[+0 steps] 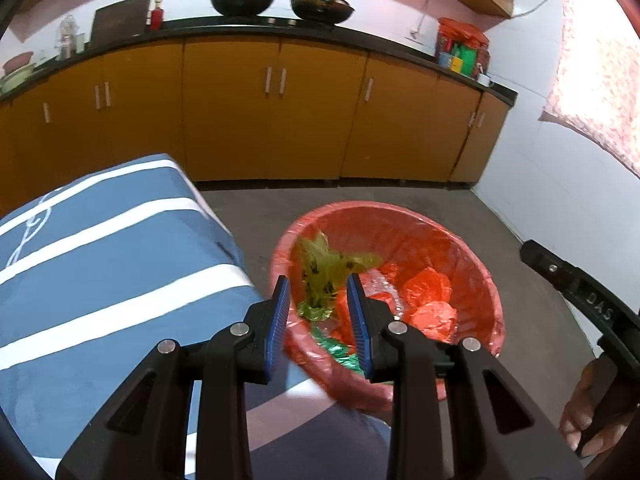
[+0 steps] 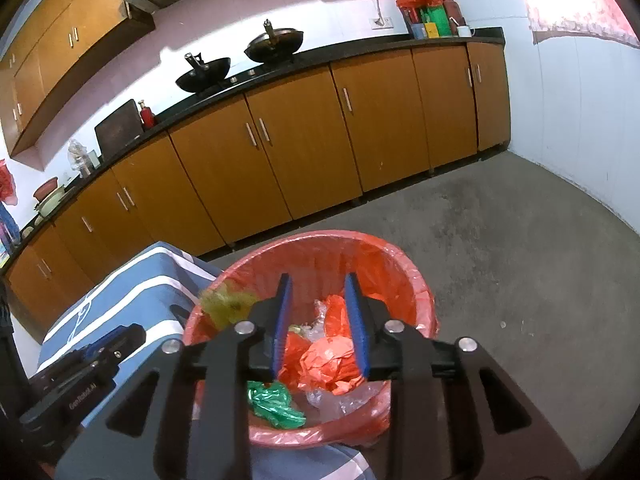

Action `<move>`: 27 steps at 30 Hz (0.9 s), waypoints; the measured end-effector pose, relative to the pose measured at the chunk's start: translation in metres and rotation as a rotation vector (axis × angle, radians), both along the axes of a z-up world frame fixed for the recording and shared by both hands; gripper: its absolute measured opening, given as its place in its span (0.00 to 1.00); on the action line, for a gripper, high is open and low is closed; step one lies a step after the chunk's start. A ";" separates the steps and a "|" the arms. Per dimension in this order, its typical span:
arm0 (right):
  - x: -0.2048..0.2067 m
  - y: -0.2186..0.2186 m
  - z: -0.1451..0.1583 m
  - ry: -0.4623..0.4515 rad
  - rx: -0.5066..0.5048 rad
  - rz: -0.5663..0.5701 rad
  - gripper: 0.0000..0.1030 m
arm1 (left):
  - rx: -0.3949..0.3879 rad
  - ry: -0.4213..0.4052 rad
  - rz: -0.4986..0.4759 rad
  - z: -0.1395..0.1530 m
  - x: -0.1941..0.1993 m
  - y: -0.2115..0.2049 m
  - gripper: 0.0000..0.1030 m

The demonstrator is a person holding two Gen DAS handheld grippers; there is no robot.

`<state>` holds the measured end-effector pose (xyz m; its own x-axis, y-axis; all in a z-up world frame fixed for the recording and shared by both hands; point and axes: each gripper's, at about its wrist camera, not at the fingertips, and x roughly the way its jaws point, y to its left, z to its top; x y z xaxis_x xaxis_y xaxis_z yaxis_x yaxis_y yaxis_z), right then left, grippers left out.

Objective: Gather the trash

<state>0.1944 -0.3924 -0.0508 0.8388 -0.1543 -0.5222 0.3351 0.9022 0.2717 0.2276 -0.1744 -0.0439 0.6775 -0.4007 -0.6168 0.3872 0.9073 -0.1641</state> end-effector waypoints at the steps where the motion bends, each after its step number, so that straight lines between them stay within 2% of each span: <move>1: -0.002 0.001 0.001 -0.002 -0.002 0.002 0.29 | 0.000 -0.003 0.008 0.002 -0.001 0.004 0.29; 5: -0.010 0.012 0.011 -0.017 -0.014 0.016 0.32 | 0.004 -0.020 0.046 0.010 -0.007 0.022 0.34; 18: -0.044 0.059 0.052 -0.075 -0.050 0.075 0.38 | 0.002 -0.095 0.143 0.041 -0.043 0.082 0.36; 23: -0.064 0.077 0.064 -0.099 -0.056 0.094 0.47 | -0.002 -0.126 0.182 0.052 -0.066 0.107 0.39; 27: -0.082 0.090 0.069 -0.112 -0.070 0.105 0.57 | 0.016 -0.156 0.205 0.059 -0.085 0.122 0.45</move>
<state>0.1125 -0.3029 0.0181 0.9046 -0.0957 -0.4155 0.2095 0.9485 0.2377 0.1429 -0.0523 0.0148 0.8311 -0.2365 -0.5034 0.2149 0.9713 -0.1015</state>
